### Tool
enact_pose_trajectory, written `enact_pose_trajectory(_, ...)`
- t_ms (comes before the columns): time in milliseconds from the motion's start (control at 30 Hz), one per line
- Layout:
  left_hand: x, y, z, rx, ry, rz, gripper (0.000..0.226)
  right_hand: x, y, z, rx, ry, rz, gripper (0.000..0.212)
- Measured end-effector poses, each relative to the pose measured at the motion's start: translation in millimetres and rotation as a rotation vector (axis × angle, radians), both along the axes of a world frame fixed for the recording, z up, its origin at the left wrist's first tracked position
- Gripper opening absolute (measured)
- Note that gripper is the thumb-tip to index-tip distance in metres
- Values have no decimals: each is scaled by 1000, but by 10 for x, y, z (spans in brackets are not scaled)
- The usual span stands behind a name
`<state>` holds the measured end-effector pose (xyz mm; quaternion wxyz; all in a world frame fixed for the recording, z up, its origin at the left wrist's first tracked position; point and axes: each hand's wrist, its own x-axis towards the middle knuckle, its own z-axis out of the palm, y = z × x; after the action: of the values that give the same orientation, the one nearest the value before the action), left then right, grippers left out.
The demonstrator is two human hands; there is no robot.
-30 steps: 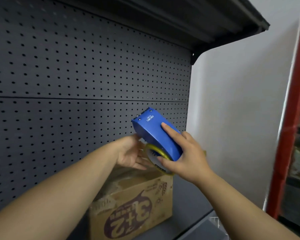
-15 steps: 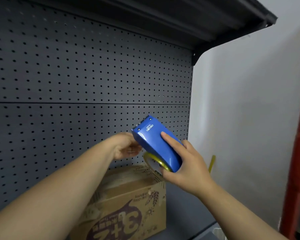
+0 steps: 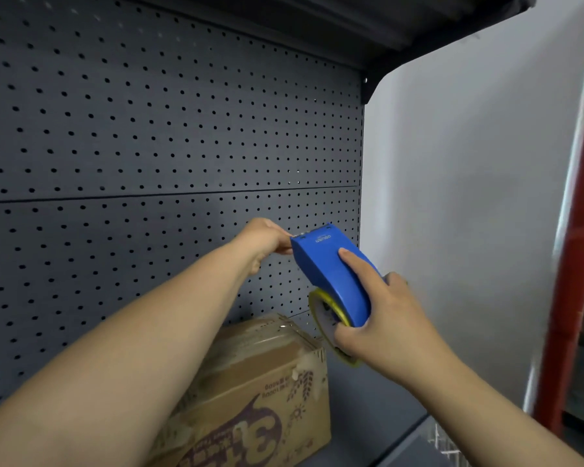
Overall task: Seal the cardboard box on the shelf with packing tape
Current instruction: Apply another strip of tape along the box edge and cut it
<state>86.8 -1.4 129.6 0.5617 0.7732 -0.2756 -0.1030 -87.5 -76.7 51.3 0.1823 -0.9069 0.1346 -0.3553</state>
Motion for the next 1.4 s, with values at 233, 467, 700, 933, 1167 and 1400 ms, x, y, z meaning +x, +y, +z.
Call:
enact_pose_trajectory(233,394,-73,-79,30,-74,0,14,-139,66,-113,5,87,-40,87)
enact_pose_trajectory(467,589,-209,-188,-10,-61,76,29,-204,116,-120,18,133,-88,85)
enact_pose_trajectory(700,899,-82,-180,-25,-98,147,36,-295,232,-94,44,195,-59,84)
enact_pose_trajectory(933,1012,-176,-714,321,-229,23,26,-313,201,-123,-32,386,-119,82)
enact_pose_trajectory(1167,1028,-278,-1056,593,-243,-29,29,-275,181,-191,8,443,-138,79)
enact_pose_trajectory(1400,1079,-295,-1220,702,-227,-14,32,-237,143,-254,29,450,-137,79)
